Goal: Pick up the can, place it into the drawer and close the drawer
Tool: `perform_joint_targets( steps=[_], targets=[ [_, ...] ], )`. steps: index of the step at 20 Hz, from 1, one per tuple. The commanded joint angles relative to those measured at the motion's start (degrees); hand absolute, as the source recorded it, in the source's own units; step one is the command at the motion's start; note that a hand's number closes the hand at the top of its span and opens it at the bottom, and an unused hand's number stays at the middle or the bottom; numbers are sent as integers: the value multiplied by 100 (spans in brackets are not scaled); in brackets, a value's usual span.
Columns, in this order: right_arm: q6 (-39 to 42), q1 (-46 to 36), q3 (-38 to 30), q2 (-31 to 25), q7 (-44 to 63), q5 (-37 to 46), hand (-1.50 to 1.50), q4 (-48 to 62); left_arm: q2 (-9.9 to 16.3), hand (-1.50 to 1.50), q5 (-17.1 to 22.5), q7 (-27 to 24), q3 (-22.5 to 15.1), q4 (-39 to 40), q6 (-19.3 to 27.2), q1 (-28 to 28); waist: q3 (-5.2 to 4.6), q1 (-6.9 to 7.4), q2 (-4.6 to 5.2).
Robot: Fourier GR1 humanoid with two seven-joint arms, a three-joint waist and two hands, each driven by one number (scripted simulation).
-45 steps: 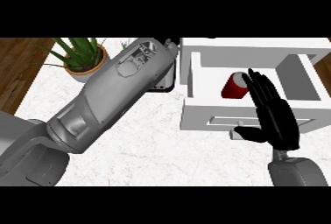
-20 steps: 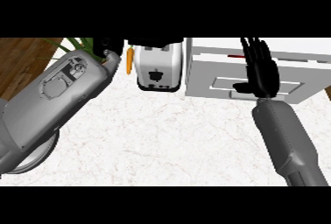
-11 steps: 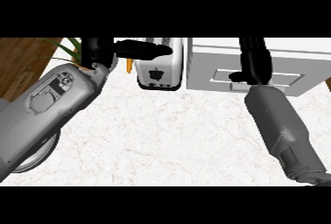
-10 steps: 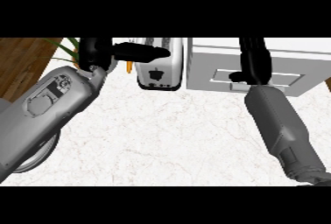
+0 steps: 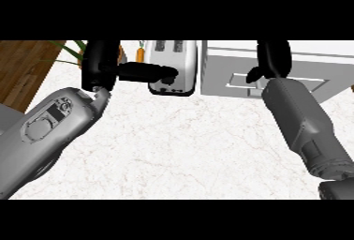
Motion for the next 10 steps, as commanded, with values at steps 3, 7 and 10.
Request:
perform_joint_targets(
  steps=[3, 7, 10],
  targets=[
    [206, -731, -170, 99, -1, -138, -150, 324, 165, -150, -46, -142, 172, -50, -213, 191, 12, 103, 65],
    [219, -630, -667, 94, -826, -784, -150, 144, 121, -150, -66, -273, 139, -321, -160, 517, 25, 132, 69],
    [266, -731, -989, 377, -1051, -1186, -150, 51, 190, -150, -101, -237, 155, -329, -205, 513, 27, 107, 53]
  ],
)
